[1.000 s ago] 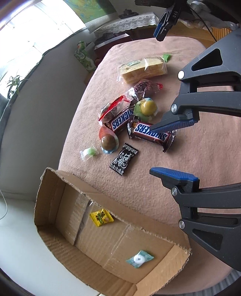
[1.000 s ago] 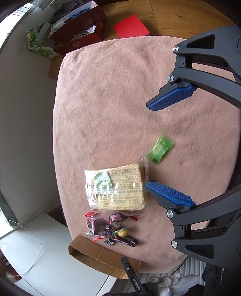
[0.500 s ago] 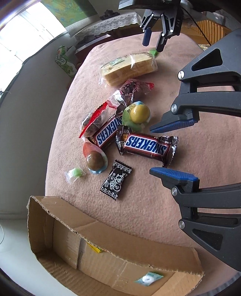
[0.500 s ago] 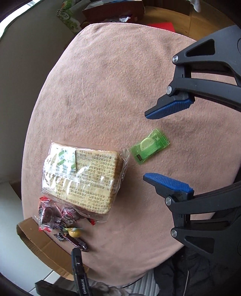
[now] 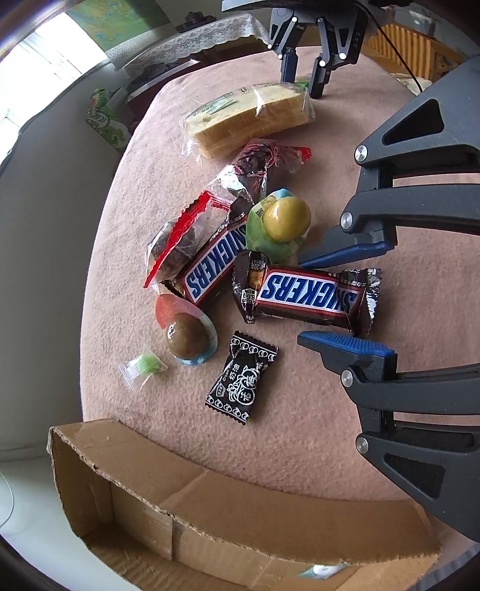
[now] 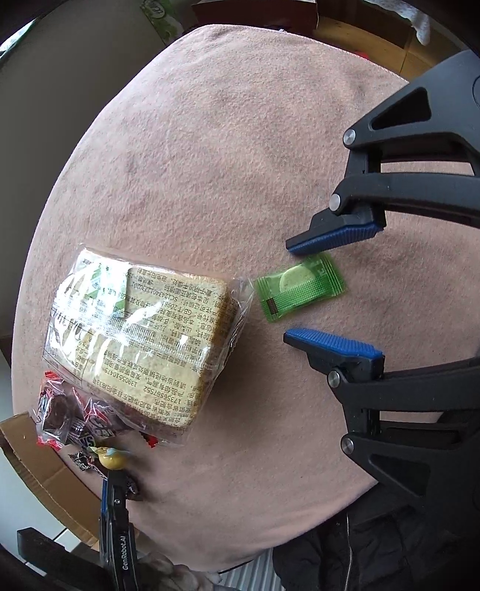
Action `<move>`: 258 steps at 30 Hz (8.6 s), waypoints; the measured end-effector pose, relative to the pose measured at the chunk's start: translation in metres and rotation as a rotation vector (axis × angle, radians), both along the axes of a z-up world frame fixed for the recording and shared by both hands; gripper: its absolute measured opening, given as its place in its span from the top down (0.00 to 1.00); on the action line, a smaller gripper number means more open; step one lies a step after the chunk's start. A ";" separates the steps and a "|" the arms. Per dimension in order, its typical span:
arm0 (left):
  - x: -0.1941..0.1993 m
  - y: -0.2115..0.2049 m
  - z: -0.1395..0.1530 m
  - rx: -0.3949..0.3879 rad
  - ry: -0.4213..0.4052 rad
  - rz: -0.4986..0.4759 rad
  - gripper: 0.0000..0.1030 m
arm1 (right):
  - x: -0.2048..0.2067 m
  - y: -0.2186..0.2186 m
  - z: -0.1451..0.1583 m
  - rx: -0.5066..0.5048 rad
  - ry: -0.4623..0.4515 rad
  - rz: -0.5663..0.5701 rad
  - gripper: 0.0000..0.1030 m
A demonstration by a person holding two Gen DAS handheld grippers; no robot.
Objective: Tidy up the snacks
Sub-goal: 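Grasp the Snickers bar with the left tool while the right tool grasps the green jelly packet, then carry the Snickers bar and green packet into the box and release both, then grasp the bagged bread loaf with the right tool, then lift the bread loaf over the box and lower it inside with the right tool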
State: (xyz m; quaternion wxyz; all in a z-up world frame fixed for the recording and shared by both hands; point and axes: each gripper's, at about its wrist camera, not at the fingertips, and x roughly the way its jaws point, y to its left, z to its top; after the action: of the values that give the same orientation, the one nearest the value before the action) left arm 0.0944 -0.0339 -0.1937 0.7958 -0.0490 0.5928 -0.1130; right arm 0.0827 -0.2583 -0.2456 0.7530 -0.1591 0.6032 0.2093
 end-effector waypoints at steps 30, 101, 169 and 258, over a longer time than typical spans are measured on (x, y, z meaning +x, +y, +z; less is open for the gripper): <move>-0.028 0.020 0.012 -0.074 -0.035 0.094 0.73 | -0.014 -0.018 0.027 0.206 -0.070 -0.276 0.78; -0.039 0.192 0.048 -0.065 -0.141 0.530 0.72 | 0.113 0.343 0.106 0.320 -0.206 0.233 0.24; 0.004 -0.110 0.038 -0.326 -0.015 -0.124 0.48 | 0.079 -0.042 0.010 0.629 0.130 -0.447 0.05; -0.041 0.187 0.087 -0.215 -0.217 0.462 0.63 | 0.098 0.332 0.076 0.570 0.178 0.112 0.42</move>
State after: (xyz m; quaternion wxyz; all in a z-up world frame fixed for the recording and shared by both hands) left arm 0.0533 0.1527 -0.1068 0.8496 -0.2548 0.4618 0.0045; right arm 0.1806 0.0741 -0.1693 0.6987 0.0447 0.5741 0.4246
